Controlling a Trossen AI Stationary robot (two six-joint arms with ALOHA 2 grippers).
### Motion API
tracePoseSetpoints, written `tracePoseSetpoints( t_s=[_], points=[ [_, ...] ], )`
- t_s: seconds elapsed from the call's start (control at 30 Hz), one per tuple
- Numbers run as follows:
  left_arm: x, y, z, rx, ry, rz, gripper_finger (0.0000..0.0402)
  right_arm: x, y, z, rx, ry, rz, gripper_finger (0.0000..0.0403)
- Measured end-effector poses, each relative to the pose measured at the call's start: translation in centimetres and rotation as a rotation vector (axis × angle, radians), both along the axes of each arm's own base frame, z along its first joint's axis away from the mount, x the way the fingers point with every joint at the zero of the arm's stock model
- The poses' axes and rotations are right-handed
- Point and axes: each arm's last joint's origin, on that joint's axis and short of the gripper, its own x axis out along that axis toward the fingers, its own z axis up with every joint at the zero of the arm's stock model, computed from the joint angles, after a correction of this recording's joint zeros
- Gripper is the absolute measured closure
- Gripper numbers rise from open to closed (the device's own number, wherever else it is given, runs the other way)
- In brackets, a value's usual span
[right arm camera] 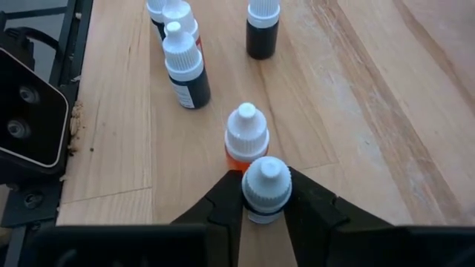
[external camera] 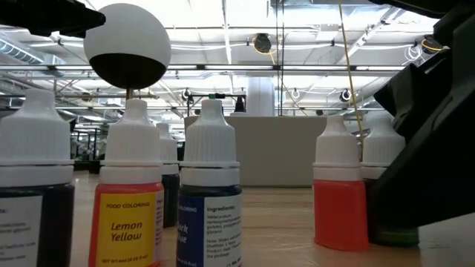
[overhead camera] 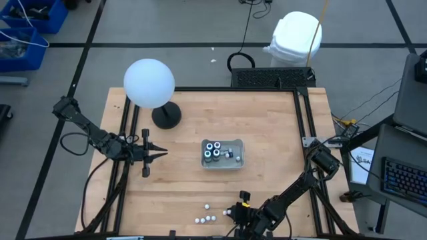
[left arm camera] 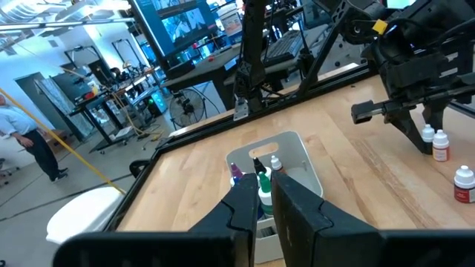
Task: Pick & Place food coloring
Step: Put the small green food coloring bottle into the gray bin
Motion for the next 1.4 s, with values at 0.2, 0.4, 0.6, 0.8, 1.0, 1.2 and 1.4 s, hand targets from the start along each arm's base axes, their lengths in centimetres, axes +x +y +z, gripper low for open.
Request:
tracePoseSetpoints(
  t_s=[0.2, 0.4, 0.6, 0.8, 1.0, 1.2, 1.4],
  points=[
    [0.0, 0.0, 0.0, 0.0, 0.0, 0.0, 0.0353, -0.1, -0.1, 0.4, -0.015, 0.003, 0.017, 0.034],
    [0.0, 0.0, 0.0, -0.013, 0.0, 0.001, 0.0353, -0.2, -0.1, 2.1, -0.004, -0.024, 0.03, 0.0338],
    [0.0, 0.0, 0.0, -0.015, 0.0, 0.001, 0.0353, -0.2, -0.1, 2.2, -0.016, -0.021, 0.039, 0.0339],
    [0.0, 0.0, 0.0, -0.002, 0.001, 0.0, 0.0353, -0.3, -0.2, 2.2, -0.018, -0.017, 0.036, 0.034],
    [0.0, 0.0, 0.0, 0.005, 0.001, 0.0, 0.0353, -0.2, -0.2, 2.2, -0.021, -0.016, 0.038, 0.0338],
    [0.0, 0.0, 0.0, -0.021, 0.0, 0.001, 0.0353, -0.1, -0.4, 3.6, -0.027, -0.043, 0.061, 0.034],
    [0.0, 0.0, 0.0, -0.004, 0.0, -0.001, 0.0353, 0.1, -1.0, 5.1, -0.045, -0.062, 0.08, 0.0338]
  ],
)
